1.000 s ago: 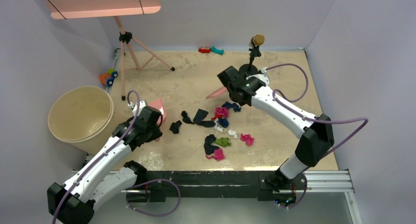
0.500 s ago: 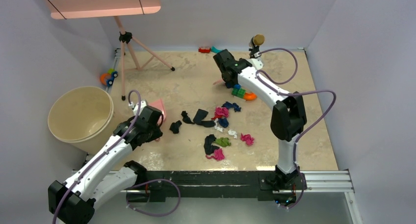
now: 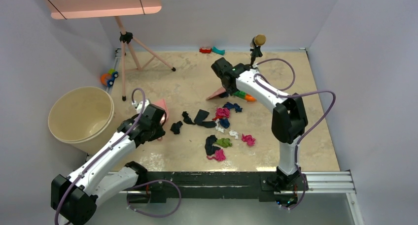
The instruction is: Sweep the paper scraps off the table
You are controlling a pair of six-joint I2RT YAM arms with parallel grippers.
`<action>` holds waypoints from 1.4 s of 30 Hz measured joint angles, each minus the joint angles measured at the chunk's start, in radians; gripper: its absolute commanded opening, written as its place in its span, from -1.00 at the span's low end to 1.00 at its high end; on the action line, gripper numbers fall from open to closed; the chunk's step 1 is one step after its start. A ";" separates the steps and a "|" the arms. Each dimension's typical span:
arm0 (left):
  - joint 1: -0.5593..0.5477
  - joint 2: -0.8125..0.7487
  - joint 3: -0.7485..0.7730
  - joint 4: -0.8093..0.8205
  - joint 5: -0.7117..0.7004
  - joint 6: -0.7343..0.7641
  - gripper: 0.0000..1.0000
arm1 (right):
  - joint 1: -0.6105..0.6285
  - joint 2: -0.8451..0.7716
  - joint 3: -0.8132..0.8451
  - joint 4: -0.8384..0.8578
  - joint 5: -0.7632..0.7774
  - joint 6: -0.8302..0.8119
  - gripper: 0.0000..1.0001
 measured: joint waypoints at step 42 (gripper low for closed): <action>-0.005 -0.211 0.163 -0.280 -0.227 -0.019 -0.37 | 0.380 -0.053 -0.168 0.658 -0.741 -1.310 -1.00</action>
